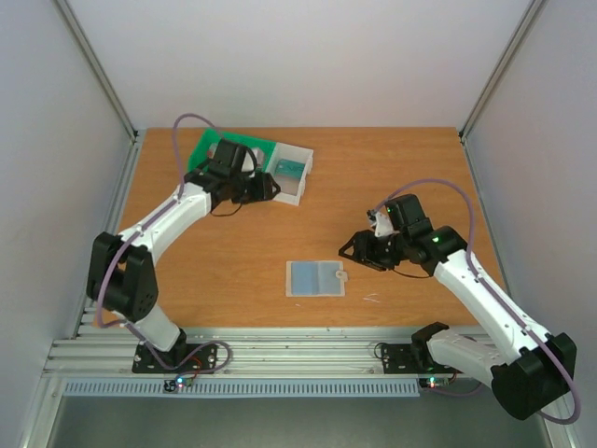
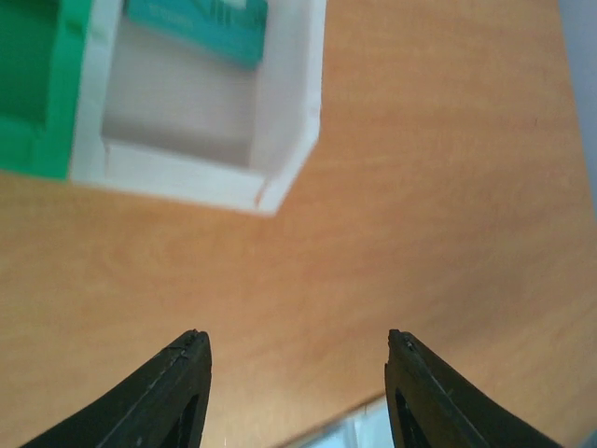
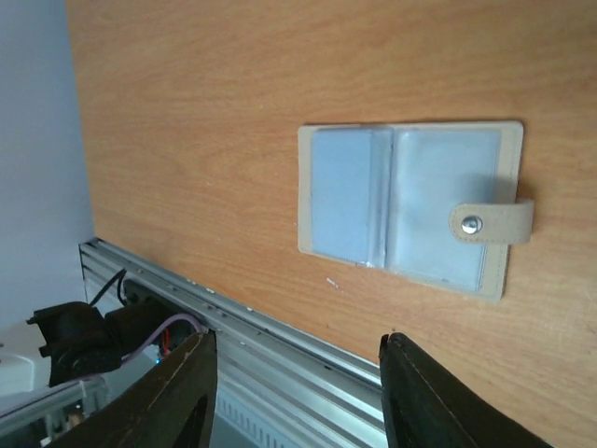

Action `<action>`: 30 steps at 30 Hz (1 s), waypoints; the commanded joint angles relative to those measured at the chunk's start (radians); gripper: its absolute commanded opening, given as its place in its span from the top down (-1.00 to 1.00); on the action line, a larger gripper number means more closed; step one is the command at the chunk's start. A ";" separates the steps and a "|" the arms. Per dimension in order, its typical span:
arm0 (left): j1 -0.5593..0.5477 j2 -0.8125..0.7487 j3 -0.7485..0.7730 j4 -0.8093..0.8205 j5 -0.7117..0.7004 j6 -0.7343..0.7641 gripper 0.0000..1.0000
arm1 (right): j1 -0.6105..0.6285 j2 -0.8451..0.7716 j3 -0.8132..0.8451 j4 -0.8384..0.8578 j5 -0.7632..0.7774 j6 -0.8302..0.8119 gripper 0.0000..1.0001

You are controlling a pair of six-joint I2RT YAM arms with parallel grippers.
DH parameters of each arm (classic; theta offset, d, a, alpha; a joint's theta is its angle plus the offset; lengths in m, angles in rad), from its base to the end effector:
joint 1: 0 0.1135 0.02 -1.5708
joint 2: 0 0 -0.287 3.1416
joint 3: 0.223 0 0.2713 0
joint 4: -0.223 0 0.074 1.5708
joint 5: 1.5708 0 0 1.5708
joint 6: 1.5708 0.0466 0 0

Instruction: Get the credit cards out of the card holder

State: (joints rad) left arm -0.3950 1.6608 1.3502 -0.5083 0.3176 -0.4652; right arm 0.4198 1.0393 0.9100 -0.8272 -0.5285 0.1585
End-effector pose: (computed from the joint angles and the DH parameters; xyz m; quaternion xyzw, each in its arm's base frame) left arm 0.3607 -0.1661 0.2892 0.0258 0.9199 -0.2849 0.2682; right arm 0.1826 0.1073 0.2929 -0.1982 0.9020 0.3218 0.2087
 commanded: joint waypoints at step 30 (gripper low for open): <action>-0.271 -0.115 -0.696 0.679 0.160 -0.485 -0.08 | 0.187 0.442 -0.174 0.457 0.026 0.126 0.31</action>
State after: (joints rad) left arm -0.6586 1.5181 0.6926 0.0444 0.4683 -0.8936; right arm 0.5980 1.4368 0.7376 -0.4297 -0.5354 0.2764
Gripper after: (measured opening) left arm 0.539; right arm 0.348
